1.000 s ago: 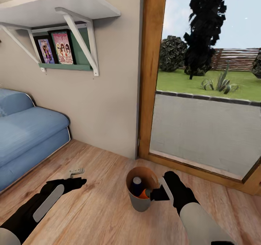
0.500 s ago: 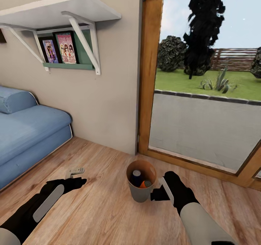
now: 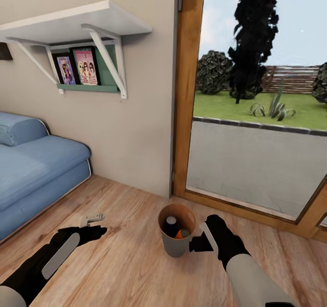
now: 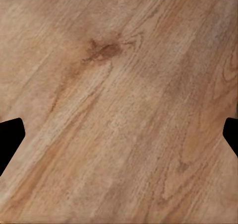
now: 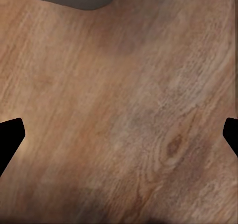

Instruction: Put the three can of soda from the living room inside the tash can in the kitchen.

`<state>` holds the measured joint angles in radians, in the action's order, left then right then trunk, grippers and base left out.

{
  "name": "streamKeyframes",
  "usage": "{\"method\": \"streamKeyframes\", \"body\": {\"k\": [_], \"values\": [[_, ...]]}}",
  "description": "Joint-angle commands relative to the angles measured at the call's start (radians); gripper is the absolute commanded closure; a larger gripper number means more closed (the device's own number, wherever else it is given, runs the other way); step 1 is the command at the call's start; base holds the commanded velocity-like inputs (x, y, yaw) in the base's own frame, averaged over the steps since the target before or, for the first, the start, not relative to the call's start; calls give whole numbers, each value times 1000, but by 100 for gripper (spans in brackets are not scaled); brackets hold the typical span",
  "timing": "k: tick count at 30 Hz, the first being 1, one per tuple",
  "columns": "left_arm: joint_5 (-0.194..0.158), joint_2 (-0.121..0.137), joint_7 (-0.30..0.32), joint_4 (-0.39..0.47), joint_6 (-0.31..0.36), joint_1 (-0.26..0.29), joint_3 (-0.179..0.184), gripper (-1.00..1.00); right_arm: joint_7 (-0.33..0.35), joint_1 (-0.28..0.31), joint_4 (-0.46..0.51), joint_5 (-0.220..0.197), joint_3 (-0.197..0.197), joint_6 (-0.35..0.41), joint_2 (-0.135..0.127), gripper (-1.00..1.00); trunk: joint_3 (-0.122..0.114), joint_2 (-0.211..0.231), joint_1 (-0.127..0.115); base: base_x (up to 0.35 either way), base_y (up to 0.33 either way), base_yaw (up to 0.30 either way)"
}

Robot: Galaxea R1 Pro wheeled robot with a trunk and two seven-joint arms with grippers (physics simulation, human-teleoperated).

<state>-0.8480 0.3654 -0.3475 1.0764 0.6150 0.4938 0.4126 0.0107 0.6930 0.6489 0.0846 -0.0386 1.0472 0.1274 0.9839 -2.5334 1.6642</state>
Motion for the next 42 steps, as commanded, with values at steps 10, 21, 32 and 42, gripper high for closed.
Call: {"method": "streamKeyframes", "body": {"k": [10, 21, 32, 42], "values": [[0, -9, 1, -23, 0, 0, 0, -100, -1, -1, 1, 2, 3, 0, 0, -100, -39, 2, -4, 0, 0, 0], [2, -20, 1, -26, -2, 0, 1, -100, -7, -2, 7, 8, 9, 0, 0, -100, -81, 5, -9, 0, 0, 0], [5, -53, -1, -43, -56, 0, 4, -100, -14, -15, 15, 9, 12, -31, -18, -100, -124, 8, -14, 0, 0, 0], [10, -90, 2, -213, -165, 0, 14, -100, -13, -76, 15, 9, 14, -186, -44, -100, -163, 10, -19, 0, 0, 0]]}}
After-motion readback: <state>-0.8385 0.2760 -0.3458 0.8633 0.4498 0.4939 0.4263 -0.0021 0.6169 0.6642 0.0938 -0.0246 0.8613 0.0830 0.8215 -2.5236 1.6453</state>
